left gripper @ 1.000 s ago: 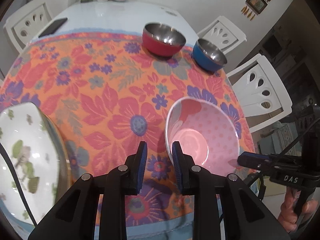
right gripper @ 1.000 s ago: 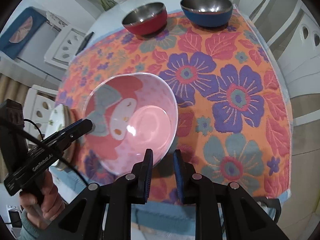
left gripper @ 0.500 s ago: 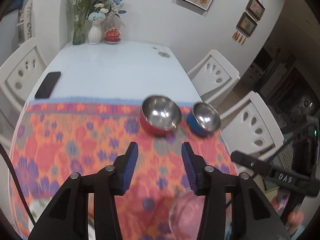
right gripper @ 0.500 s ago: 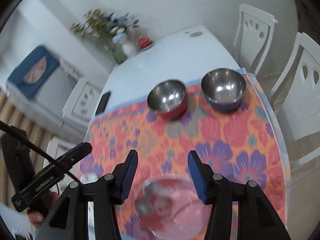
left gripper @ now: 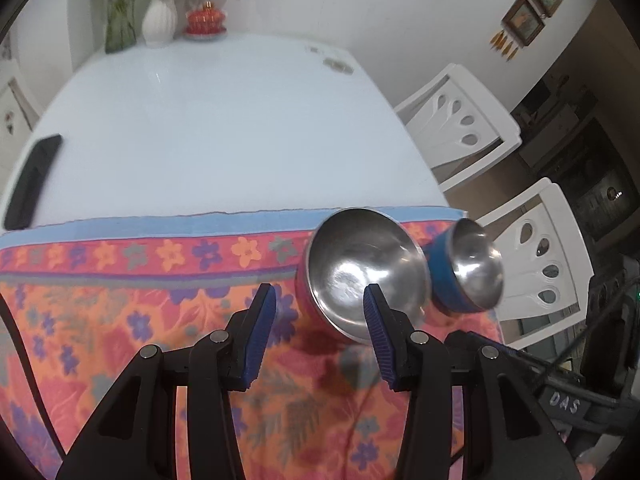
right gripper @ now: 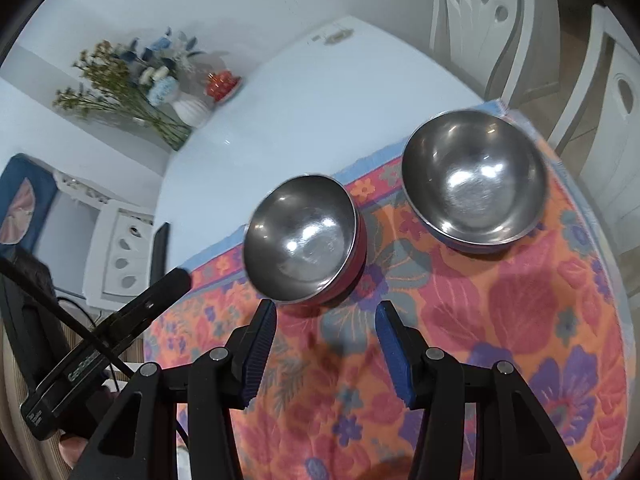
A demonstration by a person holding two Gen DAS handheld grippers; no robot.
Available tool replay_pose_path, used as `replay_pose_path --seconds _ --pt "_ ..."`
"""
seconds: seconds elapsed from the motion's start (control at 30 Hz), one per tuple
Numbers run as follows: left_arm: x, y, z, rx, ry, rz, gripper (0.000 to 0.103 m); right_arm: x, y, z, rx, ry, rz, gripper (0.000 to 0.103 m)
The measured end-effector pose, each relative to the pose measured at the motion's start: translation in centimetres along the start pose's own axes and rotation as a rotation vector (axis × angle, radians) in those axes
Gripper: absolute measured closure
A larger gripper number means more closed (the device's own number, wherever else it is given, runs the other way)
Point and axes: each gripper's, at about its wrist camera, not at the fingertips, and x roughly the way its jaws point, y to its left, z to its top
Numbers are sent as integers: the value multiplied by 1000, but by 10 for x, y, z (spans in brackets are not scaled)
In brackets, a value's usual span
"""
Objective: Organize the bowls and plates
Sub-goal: 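Move both tools to the red steel bowl and close them on its rim, then carry the red steel bowl with both tools and lower it into the pink bowl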
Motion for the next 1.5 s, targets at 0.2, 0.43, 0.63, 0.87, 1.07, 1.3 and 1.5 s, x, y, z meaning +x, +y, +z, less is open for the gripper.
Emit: replay_pose_path --seconds 0.2,0.43,0.63,0.87,1.07,1.3,1.5 --pt "41 9 7 -17 47 -28 62 36 -5 15 4 37 -25 53" --pt "68 9 12 -5 74 -31 69 67 -11 30 3 72 -42 53" --pt "77 6 10 32 76 -17 83 80 -8 38 -16 92 -75 72" --pt "51 2 5 52 30 -17 83 65 7 33 -86 59 -98 74" --pt "-5 -13 -12 52 -35 -14 83 18 28 9 -145 26 -80 74" --pt "-73 -42 -62 79 -79 -28 83 -49 39 -49 -180 24 -71 74" --pt "-108 -74 -122 121 -64 -52 83 -98 20 -109 -192 61 -97 74"
